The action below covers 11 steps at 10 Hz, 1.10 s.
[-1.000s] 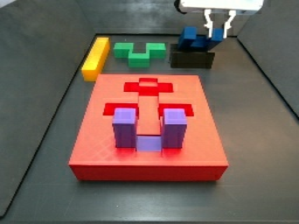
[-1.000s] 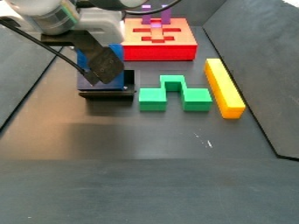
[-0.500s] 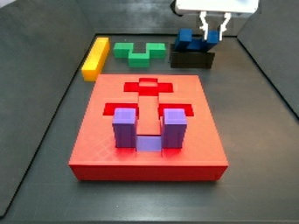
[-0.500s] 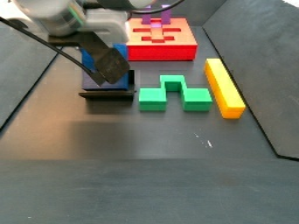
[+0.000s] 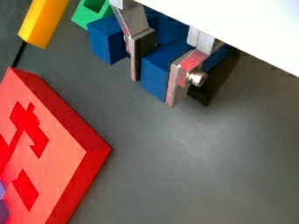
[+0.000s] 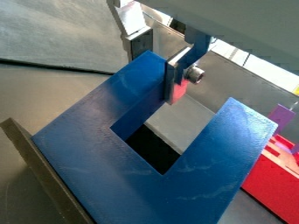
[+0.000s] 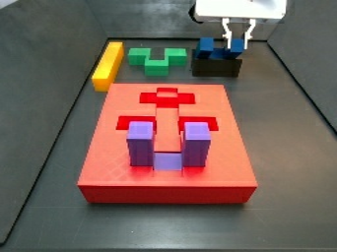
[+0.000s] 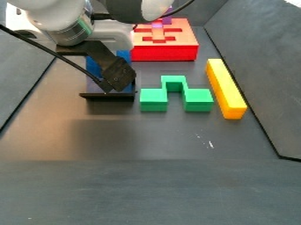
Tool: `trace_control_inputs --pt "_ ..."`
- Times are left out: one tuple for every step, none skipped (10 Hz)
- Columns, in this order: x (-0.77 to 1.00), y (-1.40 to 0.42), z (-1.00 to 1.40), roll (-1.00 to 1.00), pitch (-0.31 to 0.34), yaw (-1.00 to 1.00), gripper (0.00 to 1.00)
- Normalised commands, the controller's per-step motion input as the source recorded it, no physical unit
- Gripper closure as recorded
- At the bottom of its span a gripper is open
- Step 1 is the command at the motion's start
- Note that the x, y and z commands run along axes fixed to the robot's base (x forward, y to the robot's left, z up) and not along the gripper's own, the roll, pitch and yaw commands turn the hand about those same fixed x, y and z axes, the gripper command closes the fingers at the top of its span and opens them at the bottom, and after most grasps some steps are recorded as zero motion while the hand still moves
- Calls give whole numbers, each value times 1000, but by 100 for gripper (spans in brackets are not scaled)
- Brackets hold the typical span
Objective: Pick up the blue object. Move up. Place the blue object on the fixture. Regrasp the blue object. Move to above the board. Insert the blue object.
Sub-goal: Place the blue object on the fixture, then regrasp the blue object.
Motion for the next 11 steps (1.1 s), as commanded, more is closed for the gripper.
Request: trace_control_inputs --pt "-134 60 0 -23 -14 -146 100" --pt "0 0 -29 0 0 0 100" --pt "0 -51 -126 14 0 0 100" --pt "0 -74 -137 49 0 0 100" --pt "0 -106 -137 94 0 0 100" --pt "-6 -94 -157 89 0 0 100" --pt "0 0 0 0 0 0 0" --pt "54 17 617 271 0 0 0" --pt "89 0 694 209 0 -9 0" --pt "94 14 591 369 0 -220 0" --pt "146 0 537 486 -11 -337 0"
